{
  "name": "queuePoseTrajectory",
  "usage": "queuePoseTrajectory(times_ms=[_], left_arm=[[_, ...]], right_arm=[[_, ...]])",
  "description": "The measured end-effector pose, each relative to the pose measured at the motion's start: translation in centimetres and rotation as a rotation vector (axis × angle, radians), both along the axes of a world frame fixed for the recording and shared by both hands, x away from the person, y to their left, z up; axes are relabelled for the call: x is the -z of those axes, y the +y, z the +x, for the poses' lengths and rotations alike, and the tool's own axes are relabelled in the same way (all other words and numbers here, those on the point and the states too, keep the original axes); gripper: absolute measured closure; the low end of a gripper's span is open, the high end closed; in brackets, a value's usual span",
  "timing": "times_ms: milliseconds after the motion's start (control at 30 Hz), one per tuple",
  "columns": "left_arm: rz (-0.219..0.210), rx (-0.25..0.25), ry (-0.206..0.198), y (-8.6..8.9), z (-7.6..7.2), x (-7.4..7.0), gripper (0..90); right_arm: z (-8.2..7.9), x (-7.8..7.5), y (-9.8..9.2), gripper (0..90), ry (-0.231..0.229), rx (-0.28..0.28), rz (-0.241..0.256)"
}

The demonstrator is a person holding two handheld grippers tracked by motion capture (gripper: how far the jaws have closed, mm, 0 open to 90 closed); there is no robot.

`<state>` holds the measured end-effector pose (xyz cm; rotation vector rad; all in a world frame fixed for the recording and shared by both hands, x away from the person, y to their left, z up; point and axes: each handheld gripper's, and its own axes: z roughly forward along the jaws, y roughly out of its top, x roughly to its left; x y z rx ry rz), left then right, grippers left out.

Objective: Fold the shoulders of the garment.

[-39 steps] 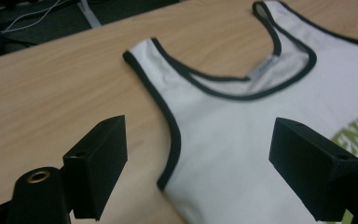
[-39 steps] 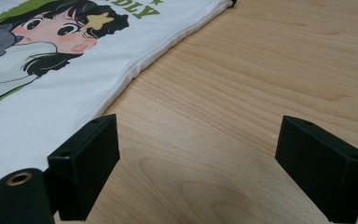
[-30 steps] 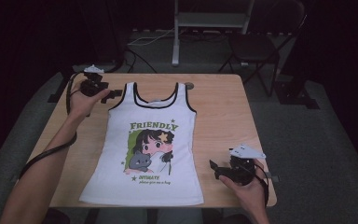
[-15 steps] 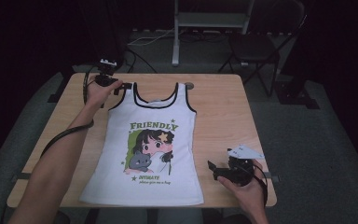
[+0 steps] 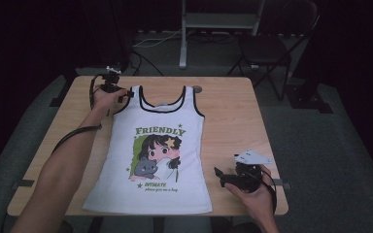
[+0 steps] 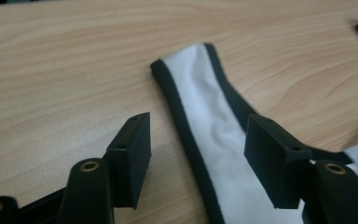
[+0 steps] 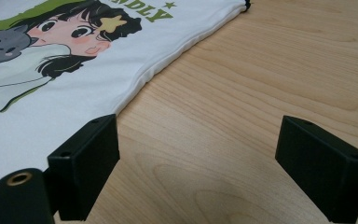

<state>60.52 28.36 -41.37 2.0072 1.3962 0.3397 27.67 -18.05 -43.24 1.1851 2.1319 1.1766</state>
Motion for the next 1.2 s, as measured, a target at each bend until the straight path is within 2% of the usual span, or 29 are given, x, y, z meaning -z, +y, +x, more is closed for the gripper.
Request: queuePoseTrajectory(times_ms=[233, 367, 500, 567, 700, 867, 967, 1033, 1200], left_arm=[[-0.008, 0.023, -0.005, -0.6, 0.2, 0.3, 51.9], [0.02, 0.036, 0.001, -1.1, 0.6, 0.2, 56.9], [0.03, 0.029, -0.018, -1.5, 0.9, -0.3, 58.8], [0.054, 0.027, -0.008, -1.6, 0.9, -0.3, 58.8], [0.035, 0.031, -0.001, -1.9, 1.1, -0.2, 59.7], [0.051, 0.045, 0.011, -2.3, 1.2, 0.2, 67.9], [0.068, 0.041, 0.013, -2.7, 1.2, 0.5, 69.4], [0.049, 0.019, 0.009, -2.6, 1.3, 0.6, 69.4], [0.041, 0.015, 0.005, -2.5, 1.3, 0.7, 68.1]], right_arm=[[0.0, 0.1, 0.0, 13.1, 0.001, -0.003, -0.001], [-0.1, 0.1, 0.1, 13.1, 0.004, -0.004, -0.001], [-0.1, 0.0, 0.1, 13.1, -0.005, -0.008, -0.008], [-0.2, 0.1, 0.0, 13.1, 0.0, -0.007, -0.004], [-0.2, 0.1, -0.1, 13.1, 0.0, -0.009, -0.004], [-0.2, 0.1, -0.1, 13.1, -0.003, -0.01, -0.005], [-0.2, 0.1, -0.1, 13.1, -0.001, -0.012, -0.007], [-0.2, 0.2, -0.1, 13.1, -0.002, -0.016, -0.011], [-0.3, 0.3, -0.1, 13.1, 0.003, -0.017, -0.009]])
